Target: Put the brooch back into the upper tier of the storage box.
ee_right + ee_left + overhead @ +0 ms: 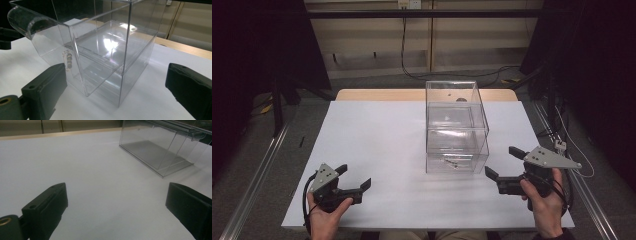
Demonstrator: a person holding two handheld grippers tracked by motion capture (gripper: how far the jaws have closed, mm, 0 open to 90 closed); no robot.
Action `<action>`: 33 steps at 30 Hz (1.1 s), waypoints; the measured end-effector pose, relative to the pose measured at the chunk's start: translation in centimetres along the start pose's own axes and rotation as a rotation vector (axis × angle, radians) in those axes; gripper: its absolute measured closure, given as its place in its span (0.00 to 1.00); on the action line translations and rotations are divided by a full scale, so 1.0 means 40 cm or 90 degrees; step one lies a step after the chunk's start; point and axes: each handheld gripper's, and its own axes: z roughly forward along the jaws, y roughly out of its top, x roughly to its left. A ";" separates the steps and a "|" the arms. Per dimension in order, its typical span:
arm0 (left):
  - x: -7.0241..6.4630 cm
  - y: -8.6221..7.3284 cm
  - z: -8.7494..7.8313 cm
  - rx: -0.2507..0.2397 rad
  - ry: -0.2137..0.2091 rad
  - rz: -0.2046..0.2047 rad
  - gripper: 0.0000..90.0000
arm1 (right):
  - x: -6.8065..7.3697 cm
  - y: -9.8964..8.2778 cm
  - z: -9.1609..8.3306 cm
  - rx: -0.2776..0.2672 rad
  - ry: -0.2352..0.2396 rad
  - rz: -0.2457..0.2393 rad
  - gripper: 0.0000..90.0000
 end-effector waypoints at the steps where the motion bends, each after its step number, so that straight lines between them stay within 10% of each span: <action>1: 0.000 0.000 0.000 -0.002 -0.001 -0.004 0.04 | -0.001 -0.004 0.000 0.000 -0.001 0.000 0.04; 33: 0.000 -0.002 -0.001 -0.001 0.004 -0.004 0.04 | -0.070 -0.169 0.021 0.042 -0.062 0.049 0.05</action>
